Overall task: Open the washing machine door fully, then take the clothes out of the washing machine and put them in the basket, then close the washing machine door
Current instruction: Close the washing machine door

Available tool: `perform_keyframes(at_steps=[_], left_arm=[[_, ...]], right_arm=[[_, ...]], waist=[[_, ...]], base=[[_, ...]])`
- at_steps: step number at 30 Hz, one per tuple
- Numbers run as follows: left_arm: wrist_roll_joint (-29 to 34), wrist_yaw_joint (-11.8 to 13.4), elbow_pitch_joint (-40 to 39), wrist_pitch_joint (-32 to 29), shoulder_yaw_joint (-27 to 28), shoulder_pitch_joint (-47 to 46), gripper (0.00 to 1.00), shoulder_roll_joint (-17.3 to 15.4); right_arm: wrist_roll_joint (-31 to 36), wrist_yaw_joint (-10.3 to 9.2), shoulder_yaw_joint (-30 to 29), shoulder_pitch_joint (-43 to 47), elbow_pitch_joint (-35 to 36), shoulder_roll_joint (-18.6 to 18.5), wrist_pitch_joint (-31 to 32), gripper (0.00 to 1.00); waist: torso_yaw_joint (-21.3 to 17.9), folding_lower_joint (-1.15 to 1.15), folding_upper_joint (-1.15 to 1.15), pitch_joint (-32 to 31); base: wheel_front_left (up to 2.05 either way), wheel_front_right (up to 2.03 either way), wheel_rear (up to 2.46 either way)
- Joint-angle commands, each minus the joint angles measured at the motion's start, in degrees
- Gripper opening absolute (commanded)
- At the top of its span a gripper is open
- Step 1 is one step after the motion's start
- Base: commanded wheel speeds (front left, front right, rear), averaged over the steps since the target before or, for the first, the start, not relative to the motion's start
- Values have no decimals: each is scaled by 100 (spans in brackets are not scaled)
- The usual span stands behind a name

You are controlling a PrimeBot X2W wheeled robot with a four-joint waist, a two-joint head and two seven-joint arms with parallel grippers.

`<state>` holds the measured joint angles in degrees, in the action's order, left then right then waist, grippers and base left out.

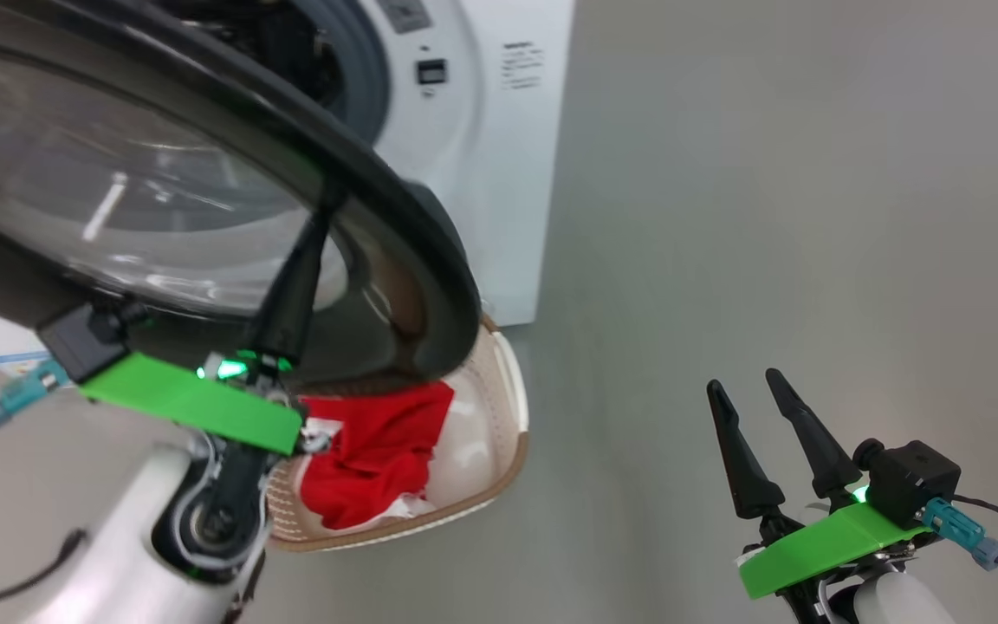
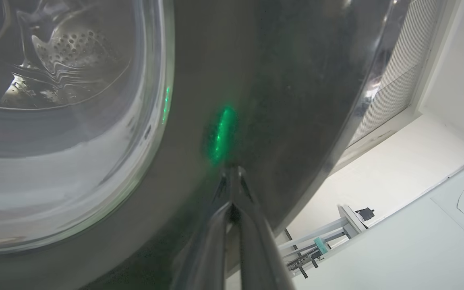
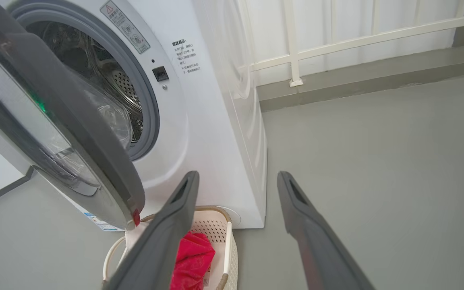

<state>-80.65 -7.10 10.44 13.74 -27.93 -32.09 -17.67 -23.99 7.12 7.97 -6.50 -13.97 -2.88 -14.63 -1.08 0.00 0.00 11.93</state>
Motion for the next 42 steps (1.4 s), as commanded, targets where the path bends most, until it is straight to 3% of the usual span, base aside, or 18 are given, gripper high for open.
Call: perform_keyframes(at_steps=[1,13,26,27,29,38,42], left_arm=[[45,-38,11,71,163,-431,0,-204],[316,-38,610,124,448,-876,0,-189],[948,-38,695,125,609,-20,0,-105],[1140,-38,726,125,613,197,14,-75],[1317,-38,749,125,675,426,20,-58],[1837,-38,759,126,1139,1458,22,139],[2052,-38,754,126,1331,1810,28,199]], right_arm=[[-23,36,115,-204,150,1,-37,100],[-54,36,90,-179,161,1,-37,100],[54,36,-61,79,131,1,-37,100],[75,36,-75,128,123,1,-37,100],[102,36,-81,171,112,1,-37,100],[235,36,-176,356,71,1,-37,100],[278,36,-269,482,71,1,-37,100]], waist=[[-364,0,0,269],[-542,0,0,242],[-274,0,0,-116],[-230,0,0,-169],[-191,0,0,-225],[-13,0,0,-443],[75,0,0,-554]], base=[[0,0,0],[0,0,0],[0,0,0],[0,0,0],[0,0,0],[0,0,0],[0,0,0]])
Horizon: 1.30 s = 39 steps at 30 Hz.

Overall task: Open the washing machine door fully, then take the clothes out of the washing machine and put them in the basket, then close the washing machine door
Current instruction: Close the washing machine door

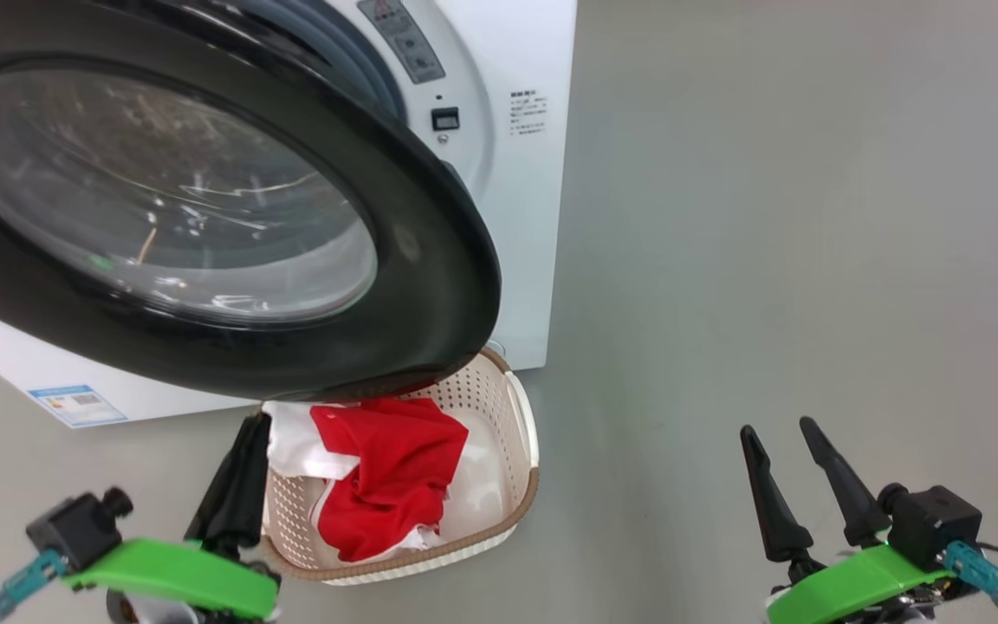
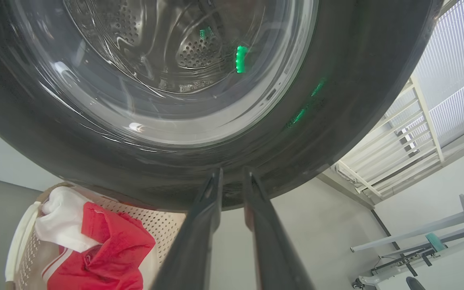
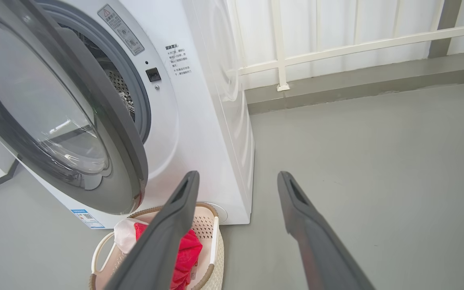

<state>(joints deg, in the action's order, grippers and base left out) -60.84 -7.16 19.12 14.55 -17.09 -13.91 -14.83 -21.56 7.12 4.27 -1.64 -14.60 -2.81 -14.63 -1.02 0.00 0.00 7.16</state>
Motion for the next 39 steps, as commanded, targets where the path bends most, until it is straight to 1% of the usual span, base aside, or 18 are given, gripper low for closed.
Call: perform_keyframes(at_steps=[1,3,8,10,12,13,19,24,28,31,39], left_arm=[[135,-33,-116,44,281,70,30,-80],[199,-33,-118,44,310,145,32,-78],[389,-33,-182,44,494,469,47,-29],[431,-33,-197,44,632,582,73,-7],[493,-33,-210,44,752,682,94,2],[521,-33,-221,44,808,727,100,8],[769,-33,-265,45,1132,948,100,11],[1326,-33,-262,45,1365,1063,100,11],[1897,-33,-246,45,1615,1146,100,91],[2452,-33,-281,45,1766,1204,100,146],[3758,-33,-660,45,2210,1438,100,453]], right_arm=[[46,36,78,33,132,-7,-37,100],[57,36,61,70,132,-9,-37,100],[77,36,28,223,130,-50,-37,100],[74,36,11,276,133,-74,-37,100],[72,36,-21,320,137,-94,-37,100],[75,36,-42,340,143,-98,-37,100],[76,36,-141,435,196,-115,-37,100],[75,36,-191,490,233,-126,-37,100],[63,36,-256,550,269,-138,-37,100],[61,36,-304,603,302,-145,-37,100],[5,36,-421,658,375,-134,-37,100]], waist=[[89,0,0,-107],[105,0,0,-131],[157,0,0,-234],[164,0,0,-274],[166,0,0,-302],[164,0,0,-313],[140,0,0,-345],[135,0,0,-341],[151,0,0,-354],[161,0,0,-365],[169,0,0,-352]], base=[[0,0,0],[0,0,0],[0,0,0],[0,0,0],[0,0,0],[0,0,0],[0,0,0],[0,0,0],[0,0,0],[0,0,0],[0,0,0]])
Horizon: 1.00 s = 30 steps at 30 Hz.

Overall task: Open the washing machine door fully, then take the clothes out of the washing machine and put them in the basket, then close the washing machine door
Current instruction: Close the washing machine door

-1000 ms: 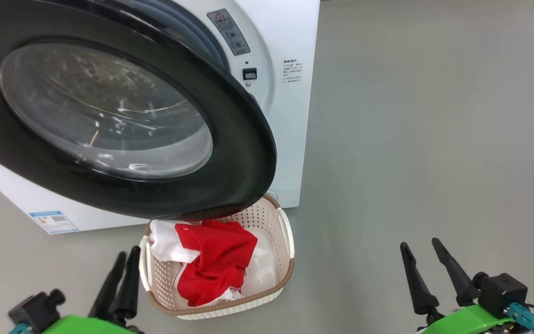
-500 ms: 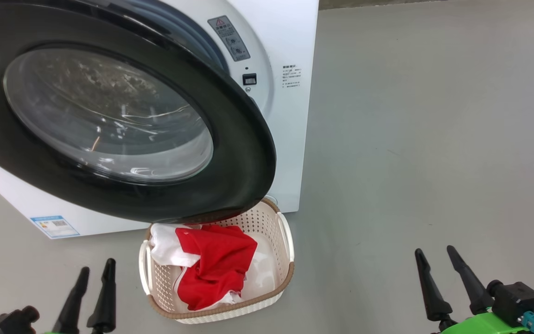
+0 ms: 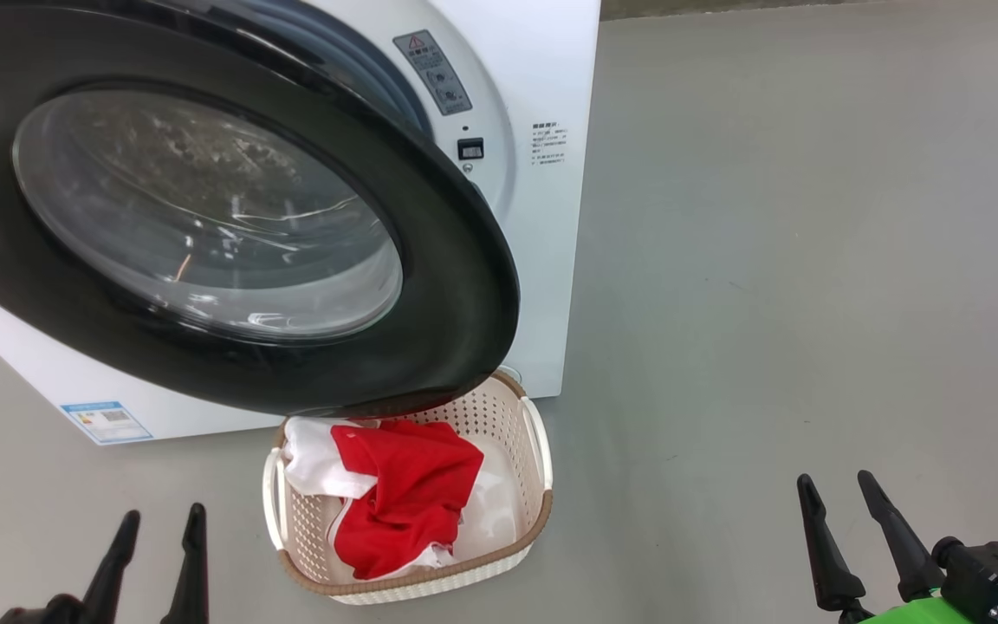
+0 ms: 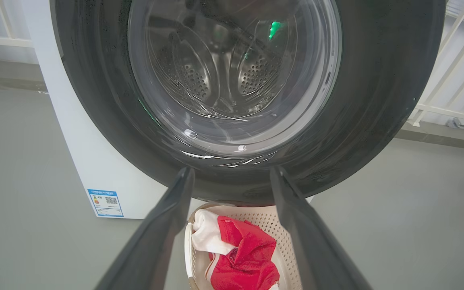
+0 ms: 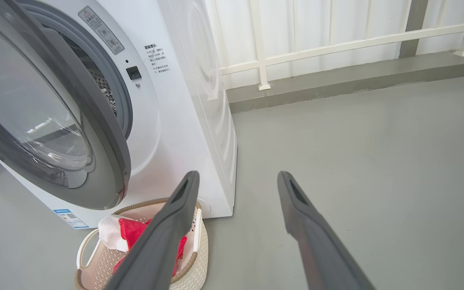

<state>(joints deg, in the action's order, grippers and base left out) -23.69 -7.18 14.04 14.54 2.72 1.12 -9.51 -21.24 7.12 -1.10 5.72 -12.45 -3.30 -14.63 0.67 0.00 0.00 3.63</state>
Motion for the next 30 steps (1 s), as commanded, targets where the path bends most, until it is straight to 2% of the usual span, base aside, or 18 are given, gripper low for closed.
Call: perform_keyframes(at_steps=[1,8,15,26,27,28,29,30], left_arm=[[176,-31,-204,46,304,-30,100,-27],[944,-31,-415,46,534,194,100,283],[1085,-31,-374,46,586,261,100,492],[1116,-31,-363,46,622,269,100,572],[1119,-31,-361,46,618,274,100,577],[1122,-31,-357,46,608,280,100,582],[1125,-31,-354,46,601,288,100,588],[1125,-31,-354,46,593,294,100,595]], right_arm=[[-27,36,116,-77,164,-84,-37,100],[-46,36,108,-72,152,-80,-37,100],[-50,36,124,-76,131,-75,-37,100],[-47,36,164,-78,91,-80,-37,100],[-55,36,181,-76,92,-76,-37,94],[-80,36,204,-71,89,-72,-37,50],[-95,36,232,-68,78,-70,-37,34],[-113,36,273,-73,66,-69,-37,6]], waist=[[1,0,0,4],[27,0,0,4],[42,0,0,15],[70,0,0,-35],[83,0,0,-47],[101,0,0,-65],[117,0,0,-81],[136,0,0,-94]], base=[[0,0,0],[0,0,0],[0,0,0],[0,0,0],[0,0,0],[0,0,0],[0,0,0],[0,0,0]])
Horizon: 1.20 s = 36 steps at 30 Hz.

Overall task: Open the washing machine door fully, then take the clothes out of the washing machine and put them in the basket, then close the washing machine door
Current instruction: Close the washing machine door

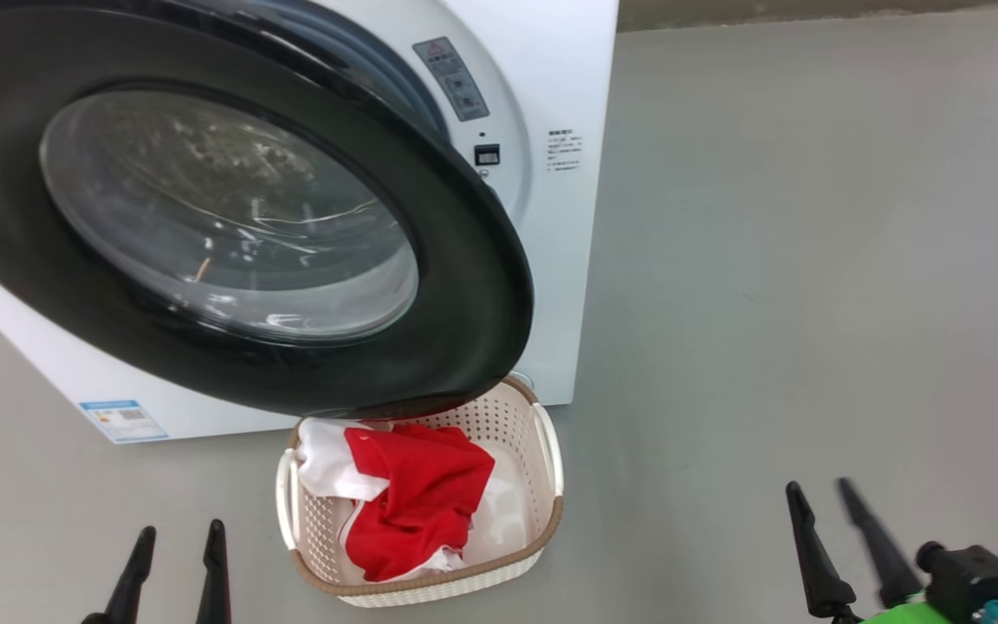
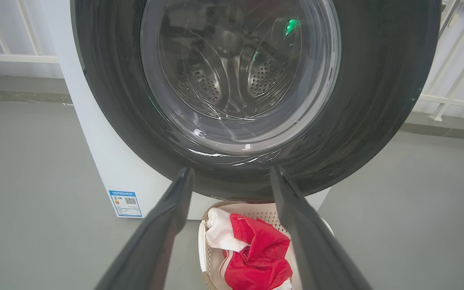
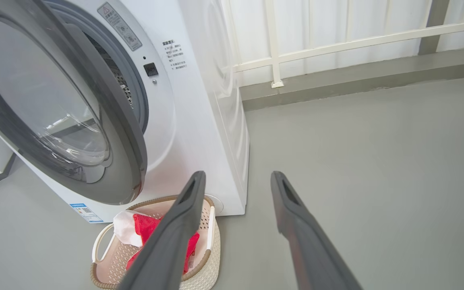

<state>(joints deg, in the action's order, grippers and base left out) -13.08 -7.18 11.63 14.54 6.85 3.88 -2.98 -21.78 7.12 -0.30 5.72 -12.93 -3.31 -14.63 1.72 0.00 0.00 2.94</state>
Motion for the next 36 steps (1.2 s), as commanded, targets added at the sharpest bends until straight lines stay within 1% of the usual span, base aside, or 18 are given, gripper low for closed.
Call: perform_keyframes(at_steps=[1,4,9,13,17,21,22,25,32,36], left_arm=[[66,-31,-112,46,162,20,100,-51],[56,-31,-105,46,117,20,100,-29],[8,-31,-79,46,5,33,100,4],[-177,-31,-36,46,-188,50,100,8],[-281,-31,-21,46,-430,37,100,9],[-403,-31,3,46,-557,-26,100,9],[-403,-31,3,46,-557,-26,100,9],[-507,-30,3,46,-684,-96,100,10],[-640,-22,-24,46,-862,-316,100,10],[-744,-9,-44,46,-975,-510,100,10]], right_arm=[[-71,36,237,-82,98,-72,-37,0],[-98,36,392,-162,39,-76,-37,0],[-184,36,847,-525,-140,-43,-37,0],[-250,36,1115,-862,-292,-33,-37,0],[-305,36,1311,-1257,-397,-122,-37,0],[-355,36,1472,-1618,-471,-236,-37,0],[-355,36,1472,-1618,-471,-236,-37,0],[-404,36,1631,-1990,-570,-361,-37,0],[-432,36,1698,-2565,-684,-486,-37,0],[-441,36,1632,-2883,-717,-567,-37,0]], waist=[[64,0,0,-40],[173,0,0,-77],[496,0,0,-114],[796,0,0,-126],[1126,0,0,-45],[1432,0,0,86],[1432,0,0,86],[1643,0,0,259],[1820,0,0,620],[1895,0,0,885]], base=[[0,0,0],[0,0,0],[0,0,0],[0,0,0],[0,0,0],[0,0,0],[0,0,0],[0,0,0],[0,0,0],[0,0,0]])
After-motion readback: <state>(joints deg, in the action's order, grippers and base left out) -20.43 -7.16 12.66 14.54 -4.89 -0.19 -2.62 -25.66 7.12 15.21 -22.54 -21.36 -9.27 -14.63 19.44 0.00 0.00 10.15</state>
